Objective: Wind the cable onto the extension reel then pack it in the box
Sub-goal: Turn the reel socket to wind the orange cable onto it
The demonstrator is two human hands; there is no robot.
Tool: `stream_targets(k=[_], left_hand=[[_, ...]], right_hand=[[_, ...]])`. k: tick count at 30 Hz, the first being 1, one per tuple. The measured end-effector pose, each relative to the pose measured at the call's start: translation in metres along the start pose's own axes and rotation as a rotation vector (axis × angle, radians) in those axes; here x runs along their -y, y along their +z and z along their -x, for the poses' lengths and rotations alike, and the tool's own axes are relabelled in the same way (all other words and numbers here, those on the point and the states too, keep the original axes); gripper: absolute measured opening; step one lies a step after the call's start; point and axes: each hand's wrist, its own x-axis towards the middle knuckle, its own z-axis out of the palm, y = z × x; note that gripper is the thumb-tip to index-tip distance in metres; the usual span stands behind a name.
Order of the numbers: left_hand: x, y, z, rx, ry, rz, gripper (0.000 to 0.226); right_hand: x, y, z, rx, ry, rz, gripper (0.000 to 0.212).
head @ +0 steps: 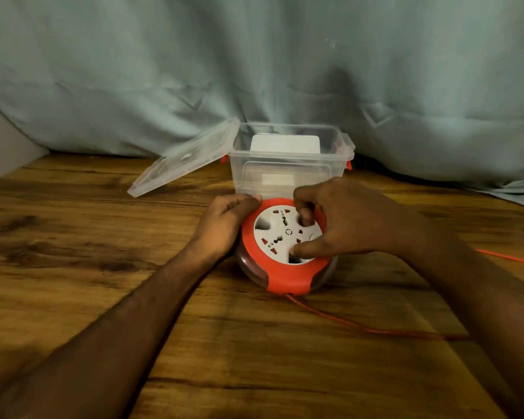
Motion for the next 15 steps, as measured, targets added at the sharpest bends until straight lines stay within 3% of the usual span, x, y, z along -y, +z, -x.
stream_targets(k=[7, 15], left_hand=[[-0.004, 0.001, 0.001, -0.003, 0.021, -0.017, 0.047], [-0.002, 0.001, -0.001, -0.014, -0.013, 0.009, 0.038]], right_hand=[[0.022, 0.013, -0.002, -0.124, 0.036, 0.097, 0.059], [0.018, 0.021, -0.005, -0.125, -0.011, 0.061, 0.051]])
